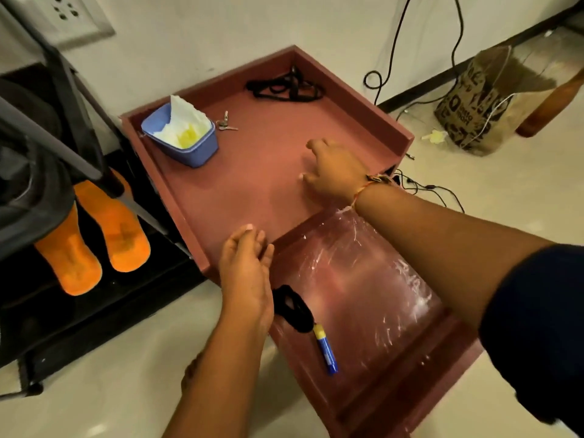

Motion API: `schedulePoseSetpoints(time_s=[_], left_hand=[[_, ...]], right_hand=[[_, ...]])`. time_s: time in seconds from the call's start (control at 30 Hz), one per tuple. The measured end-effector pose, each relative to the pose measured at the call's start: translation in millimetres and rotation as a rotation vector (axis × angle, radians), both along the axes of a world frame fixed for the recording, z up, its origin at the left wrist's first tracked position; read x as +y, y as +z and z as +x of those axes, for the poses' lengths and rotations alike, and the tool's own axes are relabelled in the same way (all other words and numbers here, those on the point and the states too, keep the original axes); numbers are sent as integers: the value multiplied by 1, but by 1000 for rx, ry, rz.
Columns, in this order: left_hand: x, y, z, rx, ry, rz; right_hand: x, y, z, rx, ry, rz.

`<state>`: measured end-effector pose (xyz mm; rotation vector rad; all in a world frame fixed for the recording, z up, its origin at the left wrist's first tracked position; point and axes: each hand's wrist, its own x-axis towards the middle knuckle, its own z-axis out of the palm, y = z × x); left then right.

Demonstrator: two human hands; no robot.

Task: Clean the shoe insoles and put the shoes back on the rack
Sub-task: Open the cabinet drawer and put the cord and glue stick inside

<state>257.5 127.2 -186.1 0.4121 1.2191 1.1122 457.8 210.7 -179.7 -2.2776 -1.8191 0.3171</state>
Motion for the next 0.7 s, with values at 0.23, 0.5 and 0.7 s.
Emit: schedulePoseSetpoints(time_s=[0.23, 0.5, 0.7], left_hand=[[9, -2, 5, -86, -14, -34], [10, -13, -2, -92, -19, -42], [15, -13, 1, -106, -4, -63]], right_hand=[[81, -24, 35, -28, -83, -149], [135, -29, 60, -230, -76, -180], [147, -34, 67, -260, -22, -137]])
